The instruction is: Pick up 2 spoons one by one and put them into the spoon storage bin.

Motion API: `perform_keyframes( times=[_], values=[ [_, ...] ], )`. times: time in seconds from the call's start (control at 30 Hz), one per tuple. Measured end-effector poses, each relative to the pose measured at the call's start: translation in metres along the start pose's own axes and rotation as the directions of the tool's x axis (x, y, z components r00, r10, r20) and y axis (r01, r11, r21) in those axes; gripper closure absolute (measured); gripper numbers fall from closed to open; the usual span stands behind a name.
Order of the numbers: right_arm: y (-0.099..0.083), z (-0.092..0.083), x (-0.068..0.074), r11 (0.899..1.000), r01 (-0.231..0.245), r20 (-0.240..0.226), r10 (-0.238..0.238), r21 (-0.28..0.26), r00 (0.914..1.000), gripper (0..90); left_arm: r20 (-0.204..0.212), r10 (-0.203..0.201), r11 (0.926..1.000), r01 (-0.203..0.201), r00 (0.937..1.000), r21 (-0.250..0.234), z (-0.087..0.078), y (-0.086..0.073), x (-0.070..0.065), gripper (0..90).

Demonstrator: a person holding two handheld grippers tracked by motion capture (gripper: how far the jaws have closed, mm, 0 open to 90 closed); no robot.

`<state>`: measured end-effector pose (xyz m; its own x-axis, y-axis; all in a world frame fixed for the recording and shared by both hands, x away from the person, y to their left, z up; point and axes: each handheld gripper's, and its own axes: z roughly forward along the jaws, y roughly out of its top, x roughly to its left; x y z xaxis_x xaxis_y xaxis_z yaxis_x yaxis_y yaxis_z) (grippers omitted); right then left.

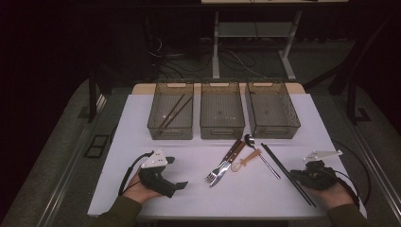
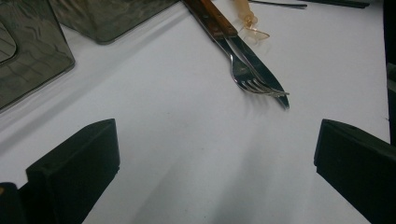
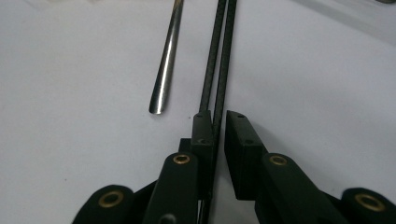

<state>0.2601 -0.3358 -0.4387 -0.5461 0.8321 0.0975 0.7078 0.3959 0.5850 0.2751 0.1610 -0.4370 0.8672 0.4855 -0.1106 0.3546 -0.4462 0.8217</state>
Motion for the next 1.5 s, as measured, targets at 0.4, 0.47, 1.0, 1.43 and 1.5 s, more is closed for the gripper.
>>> perform_keyframes(
  times=[0.4, 0.47, 1.0, 1.43, 1.5],
  values=[
    [0.000, 0.002, -0.003, 1.000, 0.016, 0.035, -0.015, -0.002, 0.9993, 81.0, 0.001, 0.003, 1.0000, -0.003, 1.0000, 0.002, 0.001, 0.000, 0.000, 0.0],
    [0.000, 0.003, -0.001, 1.000, 0.017, 0.049, -0.017, 0.000, 0.9986, 81.1, 0.001, 0.005, 1.0000, -0.005, 1.0000, 0.004, 0.001, 0.000, 0.000, 0.0],
    [0.000, 0.003, 0.001, 1.000, -0.015, 0.070, 0.015, 0.001, 0.9975, 84.7, 0.006, 0.010, 0.9999, -0.010, 0.9999, 0.006, 0.002, 0.000, -0.002, 0.0],
    [0.001, -0.005, -0.006, 0.999, -0.009, 0.039, 0.010, -0.039, 0.9992, 85.5, 0.011, 0.013, 0.9999, -0.013, 0.9999, 0.009, 0.003, 0.000, -0.002, 0.0],
    [0.001, -0.007, -0.007, 0.999, -0.008, 0.038, 0.010, -0.045, 0.9992, 85.4, 0.013, 0.014, 0.9998, -0.014, 0.9998, 0.010, 0.003, 0.000, -0.002, 0.0]
  ],
)
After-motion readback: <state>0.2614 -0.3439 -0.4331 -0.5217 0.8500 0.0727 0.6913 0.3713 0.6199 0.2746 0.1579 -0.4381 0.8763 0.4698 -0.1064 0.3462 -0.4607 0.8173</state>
